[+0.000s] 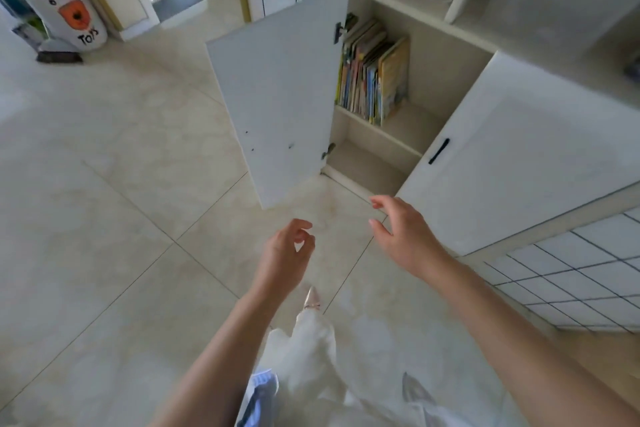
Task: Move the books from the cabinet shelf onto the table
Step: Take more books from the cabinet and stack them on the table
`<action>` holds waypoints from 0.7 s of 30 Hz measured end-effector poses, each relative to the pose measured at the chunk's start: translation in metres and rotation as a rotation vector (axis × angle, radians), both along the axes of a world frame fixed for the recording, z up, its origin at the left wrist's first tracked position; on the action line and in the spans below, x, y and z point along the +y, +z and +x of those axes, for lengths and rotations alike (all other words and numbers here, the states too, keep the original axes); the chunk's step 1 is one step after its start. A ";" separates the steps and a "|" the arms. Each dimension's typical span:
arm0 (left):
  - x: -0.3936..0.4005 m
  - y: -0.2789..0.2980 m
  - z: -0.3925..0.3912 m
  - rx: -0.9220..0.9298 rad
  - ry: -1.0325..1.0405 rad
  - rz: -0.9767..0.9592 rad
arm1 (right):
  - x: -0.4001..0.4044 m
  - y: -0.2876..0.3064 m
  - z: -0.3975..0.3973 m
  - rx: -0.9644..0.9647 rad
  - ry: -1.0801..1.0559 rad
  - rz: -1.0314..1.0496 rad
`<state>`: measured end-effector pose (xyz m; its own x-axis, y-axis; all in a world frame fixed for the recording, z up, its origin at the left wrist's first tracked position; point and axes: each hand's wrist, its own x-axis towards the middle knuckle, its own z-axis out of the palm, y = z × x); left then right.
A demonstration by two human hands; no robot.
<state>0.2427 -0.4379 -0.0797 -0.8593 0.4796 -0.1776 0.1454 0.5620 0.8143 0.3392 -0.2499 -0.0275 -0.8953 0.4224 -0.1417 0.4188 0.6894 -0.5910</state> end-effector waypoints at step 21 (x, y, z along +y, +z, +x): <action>0.280 -0.020 -0.206 -0.094 -0.116 -0.089 | 0.283 -0.001 -0.241 -0.224 0.287 0.259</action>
<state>0.0369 -0.1583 -0.0997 -0.7764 0.5539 -0.3006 0.1391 0.6159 0.7754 0.0978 0.0330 -0.0288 -0.9407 0.2085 -0.2677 0.2870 0.9097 -0.3001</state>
